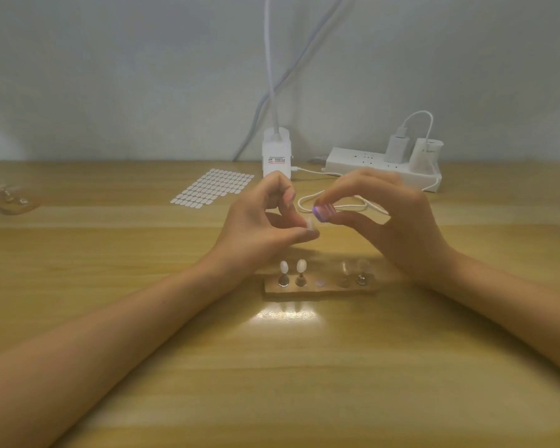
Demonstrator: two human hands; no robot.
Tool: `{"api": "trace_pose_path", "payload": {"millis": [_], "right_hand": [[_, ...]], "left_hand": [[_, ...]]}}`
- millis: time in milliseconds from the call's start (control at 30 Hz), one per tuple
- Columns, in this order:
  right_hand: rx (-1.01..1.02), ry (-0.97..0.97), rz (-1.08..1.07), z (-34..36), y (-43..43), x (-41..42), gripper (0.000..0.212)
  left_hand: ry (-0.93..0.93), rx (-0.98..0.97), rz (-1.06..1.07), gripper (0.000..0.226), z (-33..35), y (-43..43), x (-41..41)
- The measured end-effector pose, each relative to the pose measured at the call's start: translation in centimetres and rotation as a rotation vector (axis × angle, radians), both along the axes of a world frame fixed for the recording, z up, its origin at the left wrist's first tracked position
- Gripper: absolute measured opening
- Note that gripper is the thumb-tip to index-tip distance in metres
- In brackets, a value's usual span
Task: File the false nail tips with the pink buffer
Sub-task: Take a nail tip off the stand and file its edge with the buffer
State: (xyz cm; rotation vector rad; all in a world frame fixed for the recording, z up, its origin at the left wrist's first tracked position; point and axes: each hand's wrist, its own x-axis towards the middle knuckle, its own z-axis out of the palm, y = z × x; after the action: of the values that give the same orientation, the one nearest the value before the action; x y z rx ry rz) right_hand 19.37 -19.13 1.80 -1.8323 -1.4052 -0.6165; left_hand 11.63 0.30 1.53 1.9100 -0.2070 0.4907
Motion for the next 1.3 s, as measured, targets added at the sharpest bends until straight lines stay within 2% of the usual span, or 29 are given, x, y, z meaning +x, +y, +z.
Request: {"api": "trace_pose_path", "payload": {"millis": [67, 200, 300, 433, 533, 667, 767, 867, 1133, 1300], "right_hand": [[-0.047, -0.057, -0.020, -0.3, 0.5, -0.3, 0.009], [0.004, 0.041, -0.030, 0.0, -0.1, 0.3, 0.011], [-0.041, -0.067, -0.023, -0.3, 0.4, -0.1, 0.009], [-0.019, 0.056, -0.005, -0.3, 0.1, 0.4, 0.010], [-0.029, -0.052, -0.022, -0.5, 0.2, -0.1, 0.008], [-0.042, 0.007, 0.001, -0.5, 0.1, 0.3, 0.008], [-0.031, -0.047, -0.049, -0.6, -0.2, 0.5, 0.009], [-0.051, 0.058, -0.040, -0.8, 0.1, 0.6, 0.013], [0.042, 0.099, -0.138, -0.6, 0.3, 0.3, 0.014], [0.026, 0.073, -0.111, -0.4, 0.4, -0.2, 0.009]], "left_hand": [[0.009, 0.000, -0.004, 0.045, 0.0, 0.1, 0.0], [0.022, -0.010, 0.003, 0.047, 0.0, -0.1, -0.2], [0.024, -0.013, 0.001, 0.046, 0.1, 0.0, -0.1], [0.014, 0.003, 0.006, 0.047, 0.0, -0.1, -0.2], [-0.004, 0.022, -0.001, 0.045, 0.1, -0.1, -0.2], [-0.005, 0.015, 0.001, 0.047, -0.1, 0.0, -0.1], [-0.027, 0.019, 0.001, 0.045, 0.0, -0.2, -0.2], [-0.029, 0.013, -0.027, 0.045, 0.0, -0.1, -0.2], [0.026, -0.162, -0.137, 0.040, 0.2, 0.3, -0.1], [0.037, -0.188, -0.177, 0.043, 0.4, 0.3, -0.2]]}}
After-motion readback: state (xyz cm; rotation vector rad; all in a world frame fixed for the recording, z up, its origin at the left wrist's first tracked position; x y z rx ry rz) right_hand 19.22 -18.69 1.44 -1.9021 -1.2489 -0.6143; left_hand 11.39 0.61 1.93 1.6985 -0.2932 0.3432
